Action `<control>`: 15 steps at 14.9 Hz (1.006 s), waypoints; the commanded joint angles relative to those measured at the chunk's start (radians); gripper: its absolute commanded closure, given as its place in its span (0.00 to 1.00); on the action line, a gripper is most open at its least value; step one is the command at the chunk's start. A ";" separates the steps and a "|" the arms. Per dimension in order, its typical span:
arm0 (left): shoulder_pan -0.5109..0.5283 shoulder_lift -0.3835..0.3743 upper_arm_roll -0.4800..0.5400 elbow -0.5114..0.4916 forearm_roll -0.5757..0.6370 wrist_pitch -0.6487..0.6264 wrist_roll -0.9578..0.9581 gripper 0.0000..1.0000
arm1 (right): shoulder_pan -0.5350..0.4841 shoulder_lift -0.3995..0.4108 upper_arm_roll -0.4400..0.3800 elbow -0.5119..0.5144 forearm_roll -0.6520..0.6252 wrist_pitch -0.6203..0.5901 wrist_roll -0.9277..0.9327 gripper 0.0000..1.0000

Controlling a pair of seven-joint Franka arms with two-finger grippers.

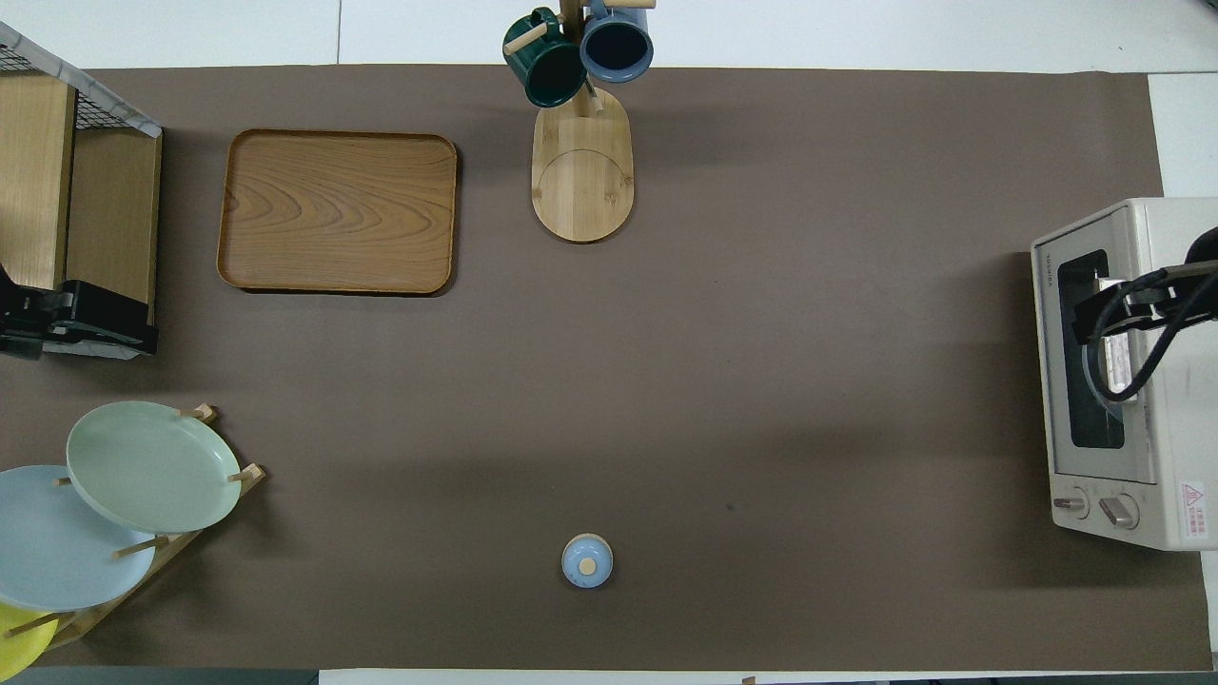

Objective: Put eggplant into oven

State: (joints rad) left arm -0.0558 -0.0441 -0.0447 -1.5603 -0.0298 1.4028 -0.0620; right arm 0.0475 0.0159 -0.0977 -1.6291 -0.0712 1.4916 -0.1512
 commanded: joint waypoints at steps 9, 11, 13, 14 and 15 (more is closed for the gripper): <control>0.014 -0.028 -0.004 -0.027 -0.016 -0.002 -0.004 0.00 | 0.009 0.022 -0.033 0.034 0.028 -0.014 0.015 0.00; 0.014 -0.028 -0.004 -0.027 -0.016 -0.002 -0.005 0.00 | 0.005 0.022 -0.033 0.034 0.028 -0.011 0.016 0.00; 0.014 -0.028 -0.004 -0.027 -0.016 -0.002 -0.005 0.00 | 0.008 0.022 -0.030 0.037 0.030 -0.010 0.044 0.00; 0.014 -0.028 -0.004 -0.027 -0.016 -0.002 -0.005 0.00 | 0.015 0.016 -0.028 0.040 0.030 -0.011 0.065 0.00; 0.014 -0.028 -0.004 -0.027 -0.016 -0.002 -0.005 0.00 | 0.018 0.013 -0.025 0.043 0.028 -0.017 0.076 0.00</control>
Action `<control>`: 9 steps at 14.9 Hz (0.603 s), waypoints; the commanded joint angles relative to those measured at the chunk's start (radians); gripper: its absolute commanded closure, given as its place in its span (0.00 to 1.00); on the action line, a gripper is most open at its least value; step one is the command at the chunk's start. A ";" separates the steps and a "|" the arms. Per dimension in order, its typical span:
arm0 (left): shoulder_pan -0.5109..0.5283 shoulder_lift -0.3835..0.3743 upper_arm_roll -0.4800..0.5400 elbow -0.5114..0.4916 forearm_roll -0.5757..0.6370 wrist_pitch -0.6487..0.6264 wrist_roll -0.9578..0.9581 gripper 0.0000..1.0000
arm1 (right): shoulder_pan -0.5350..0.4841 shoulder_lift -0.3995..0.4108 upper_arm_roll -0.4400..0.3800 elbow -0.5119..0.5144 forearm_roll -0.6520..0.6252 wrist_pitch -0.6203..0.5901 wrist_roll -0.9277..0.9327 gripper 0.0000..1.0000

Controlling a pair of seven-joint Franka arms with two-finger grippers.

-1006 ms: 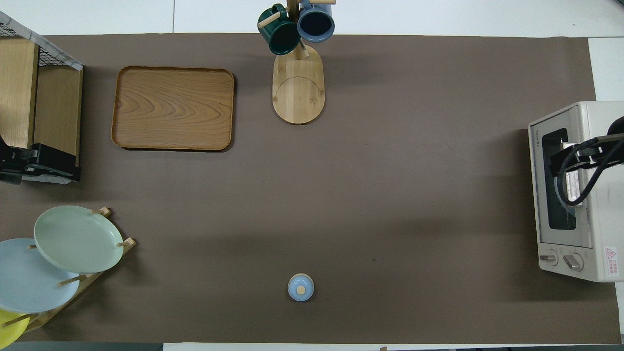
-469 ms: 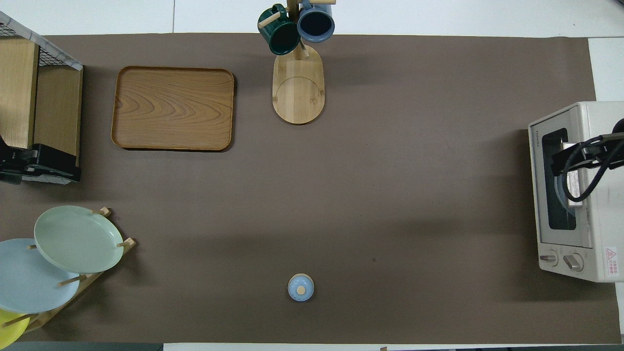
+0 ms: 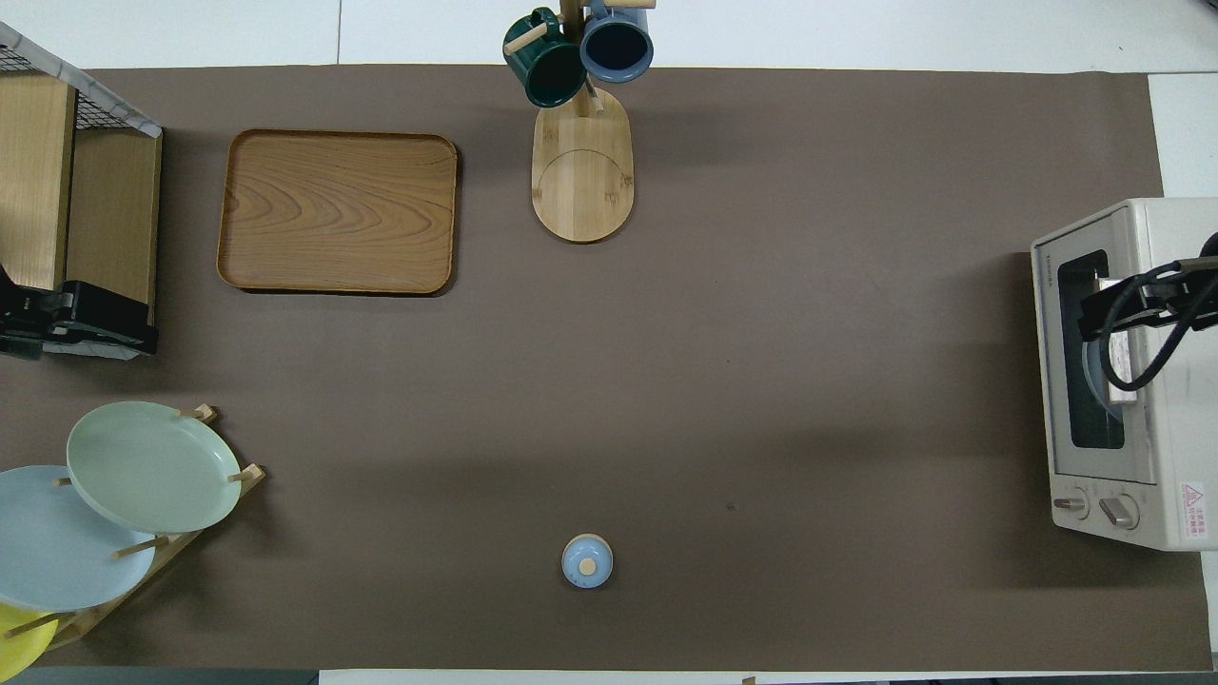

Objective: Put eggplant into oven

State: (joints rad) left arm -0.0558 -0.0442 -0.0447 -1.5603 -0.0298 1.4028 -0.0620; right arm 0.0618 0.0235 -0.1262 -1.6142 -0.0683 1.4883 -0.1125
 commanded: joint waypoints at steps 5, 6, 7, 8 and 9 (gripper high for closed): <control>0.014 -0.028 -0.004 -0.027 -0.016 -0.002 -0.005 0.00 | 0.009 -0.023 0.034 0.028 0.021 0.004 0.100 0.00; 0.014 -0.028 -0.004 -0.027 -0.016 -0.002 -0.005 0.00 | 0.009 -0.028 0.039 0.026 0.024 0.026 0.102 0.00; 0.014 -0.028 -0.004 -0.027 -0.016 -0.002 -0.005 0.00 | 0.009 -0.028 0.039 0.026 0.025 0.030 0.100 0.00; 0.014 -0.028 -0.004 -0.027 -0.016 -0.002 -0.005 0.00 | 0.009 -0.028 0.039 0.026 0.024 0.032 0.100 0.00; 0.014 -0.028 -0.004 -0.027 -0.016 -0.002 -0.005 0.00 | 0.009 -0.028 0.039 0.026 0.024 0.032 0.100 0.00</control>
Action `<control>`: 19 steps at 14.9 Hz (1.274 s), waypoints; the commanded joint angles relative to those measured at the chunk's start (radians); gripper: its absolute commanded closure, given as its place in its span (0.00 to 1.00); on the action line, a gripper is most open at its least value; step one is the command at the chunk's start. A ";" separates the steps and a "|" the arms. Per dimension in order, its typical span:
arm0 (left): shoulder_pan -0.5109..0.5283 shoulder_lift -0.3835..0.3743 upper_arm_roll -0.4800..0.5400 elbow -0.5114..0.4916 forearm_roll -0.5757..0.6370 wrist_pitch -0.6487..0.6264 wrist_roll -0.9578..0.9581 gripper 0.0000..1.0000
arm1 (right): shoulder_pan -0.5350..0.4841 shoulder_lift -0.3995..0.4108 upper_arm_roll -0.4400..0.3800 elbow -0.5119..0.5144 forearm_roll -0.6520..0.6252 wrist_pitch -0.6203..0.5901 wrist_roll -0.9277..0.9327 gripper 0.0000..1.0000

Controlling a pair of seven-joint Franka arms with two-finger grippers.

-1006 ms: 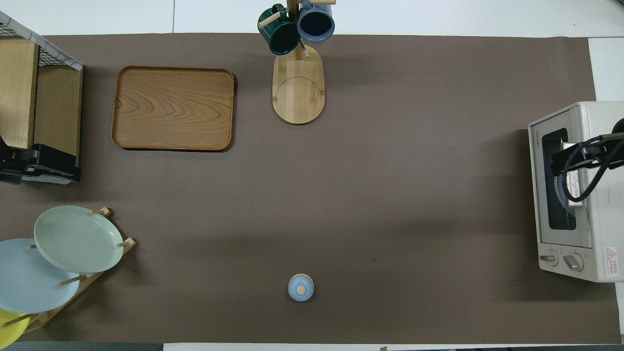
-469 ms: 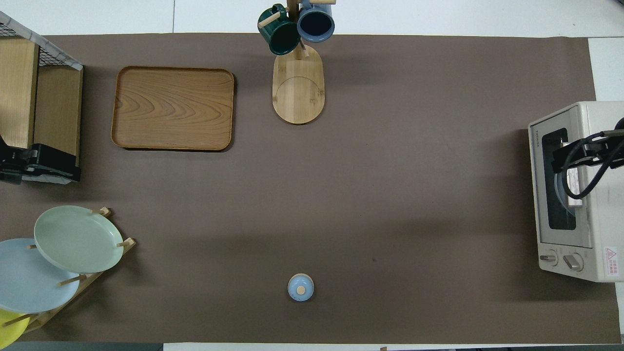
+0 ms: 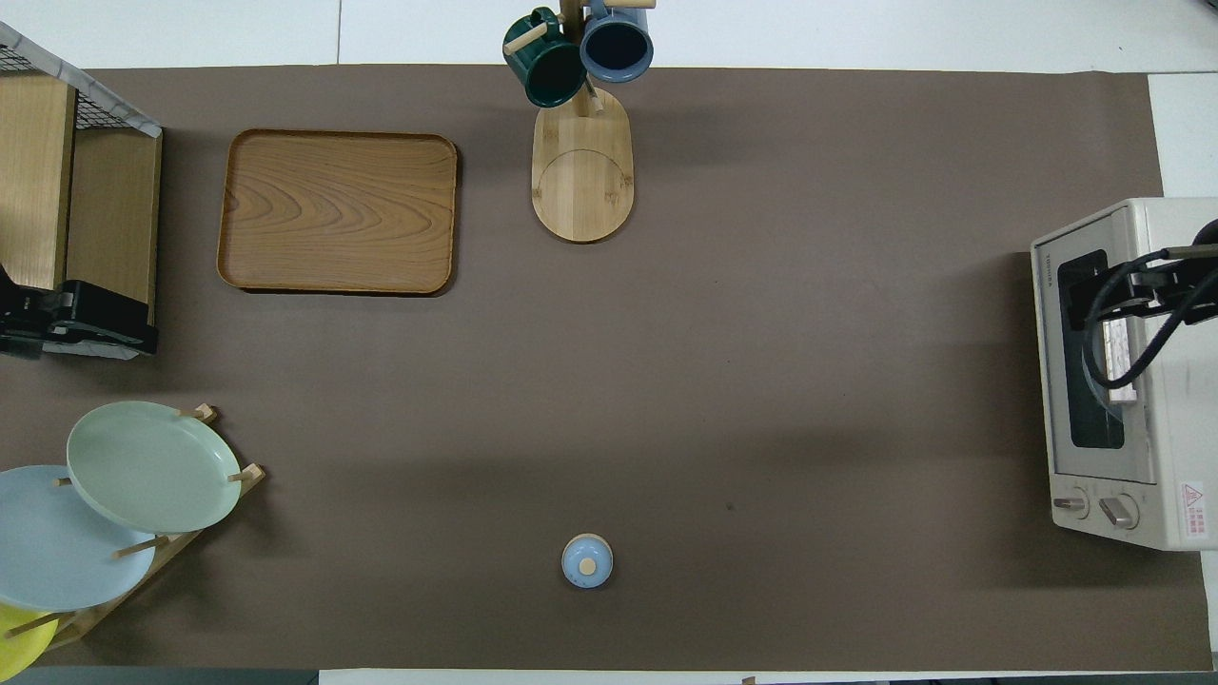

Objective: Put eggplant into oven

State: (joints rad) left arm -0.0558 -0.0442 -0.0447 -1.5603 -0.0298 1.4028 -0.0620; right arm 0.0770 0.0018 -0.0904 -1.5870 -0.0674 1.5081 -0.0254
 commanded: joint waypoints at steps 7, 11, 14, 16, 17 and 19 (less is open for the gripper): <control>0.014 -0.028 -0.004 -0.027 -0.016 -0.002 -0.005 0.00 | -0.006 -0.008 0.003 0.001 0.023 0.014 0.015 0.00; 0.014 -0.028 -0.004 -0.027 -0.016 -0.002 -0.005 0.00 | -0.008 -0.006 0.001 0.006 0.024 0.014 0.015 0.00; 0.014 -0.028 -0.004 -0.027 -0.016 -0.002 -0.005 0.00 | -0.006 -0.006 0.003 0.005 0.026 0.012 0.015 0.00; 0.014 -0.028 -0.003 -0.027 -0.016 -0.002 -0.005 0.00 | -0.006 -0.006 0.003 0.007 0.037 0.014 0.015 0.00; 0.014 -0.028 -0.004 -0.027 -0.016 -0.002 -0.005 0.00 | -0.009 -0.006 0.000 0.007 0.061 0.014 0.015 0.00; 0.014 -0.028 -0.003 -0.027 -0.016 -0.002 -0.005 0.00 | -0.011 -0.006 0.001 0.005 0.064 0.017 0.013 0.00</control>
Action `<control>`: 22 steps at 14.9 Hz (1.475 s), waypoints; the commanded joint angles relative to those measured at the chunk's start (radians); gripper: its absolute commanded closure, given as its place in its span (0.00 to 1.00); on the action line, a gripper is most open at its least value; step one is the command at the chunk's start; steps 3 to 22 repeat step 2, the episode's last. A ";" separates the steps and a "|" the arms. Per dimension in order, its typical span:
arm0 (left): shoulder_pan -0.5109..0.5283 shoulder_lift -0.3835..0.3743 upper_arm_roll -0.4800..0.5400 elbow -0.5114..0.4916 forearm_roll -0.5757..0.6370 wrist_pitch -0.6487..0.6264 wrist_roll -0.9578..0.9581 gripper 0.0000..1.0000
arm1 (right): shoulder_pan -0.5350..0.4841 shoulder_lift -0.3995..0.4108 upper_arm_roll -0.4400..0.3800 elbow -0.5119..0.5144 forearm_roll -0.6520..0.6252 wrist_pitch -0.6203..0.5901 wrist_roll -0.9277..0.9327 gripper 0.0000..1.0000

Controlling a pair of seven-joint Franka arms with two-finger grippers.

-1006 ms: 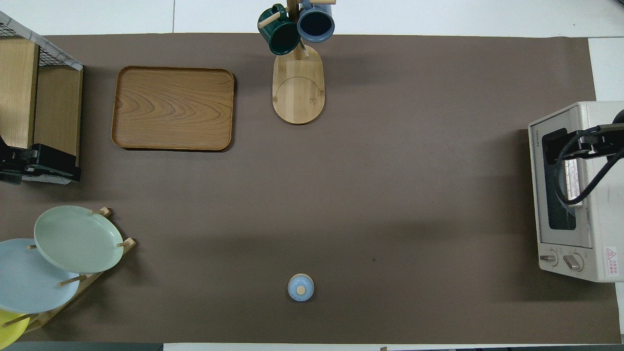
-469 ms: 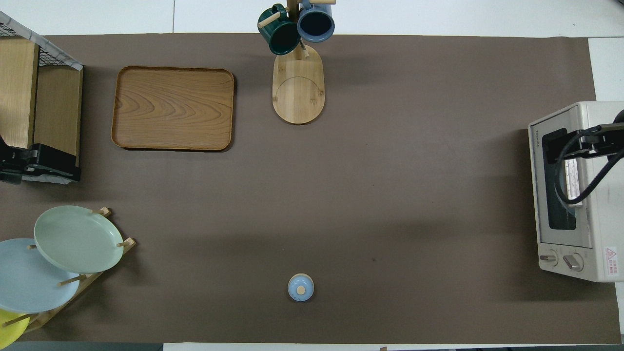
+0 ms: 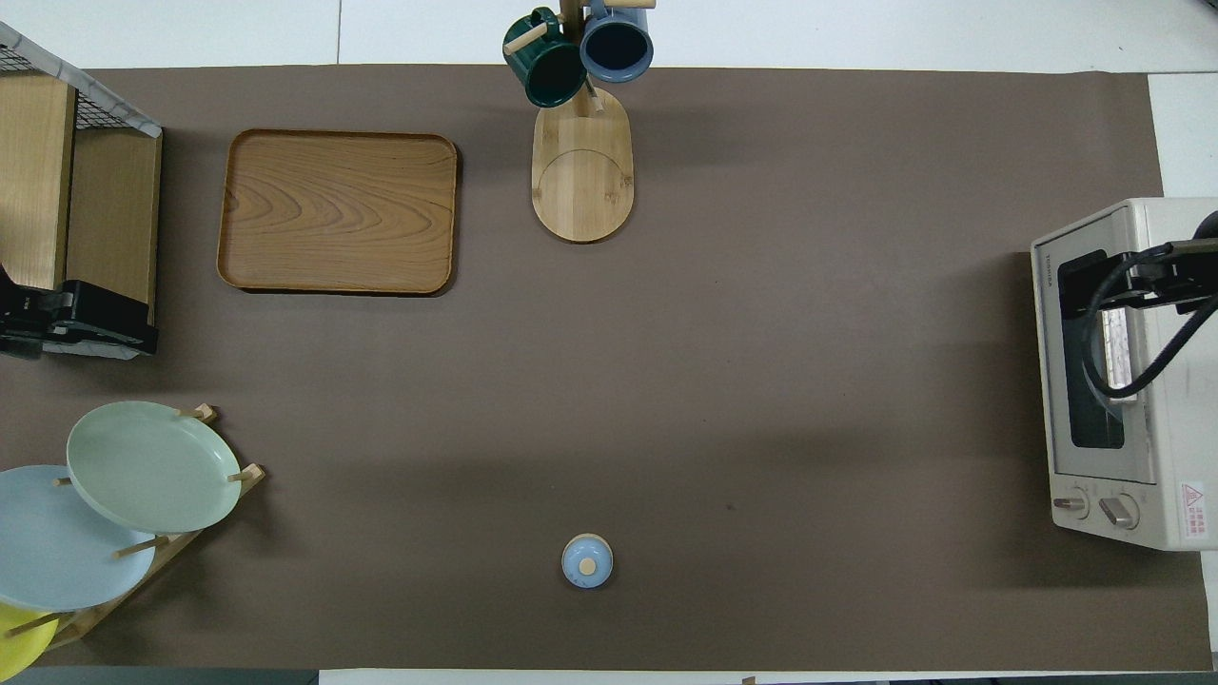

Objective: Put eggplant into oven

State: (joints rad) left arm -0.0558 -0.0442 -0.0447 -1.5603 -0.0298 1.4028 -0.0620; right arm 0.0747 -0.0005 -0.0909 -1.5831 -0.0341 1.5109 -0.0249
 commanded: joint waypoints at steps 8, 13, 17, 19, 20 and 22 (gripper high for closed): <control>0.014 -0.028 -0.004 -0.027 -0.016 -0.002 -0.005 0.00 | -0.006 -0.004 0.002 0.002 0.030 0.014 0.011 0.00; 0.014 -0.028 -0.004 -0.027 -0.016 -0.002 -0.005 0.00 | -0.006 -0.004 0.002 0.002 0.030 0.014 0.011 0.00; 0.014 -0.028 -0.004 -0.027 -0.016 -0.002 -0.005 0.00 | -0.006 -0.004 0.002 0.002 0.030 0.014 0.011 0.00; 0.014 -0.028 -0.004 -0.027 -0.016 -0.002 -0.005 0.00 | -0.006 -0.004 0.002 0.002 0.030 0.014 0.011 0.00; 0.014 -0.028 -0.004 -0.027 -0.016 -0.002 -0.005 0.00 | -0.006 -0.004 0.002 0.002 0.030 0.014 0.011 0.00; 0.014 -0.028 -0.004 -0.027 -0.016 -0.002 -0.005 0.00 | -0.006 -0.004 0.002 0.002 0.030 0.014 0.011 0.00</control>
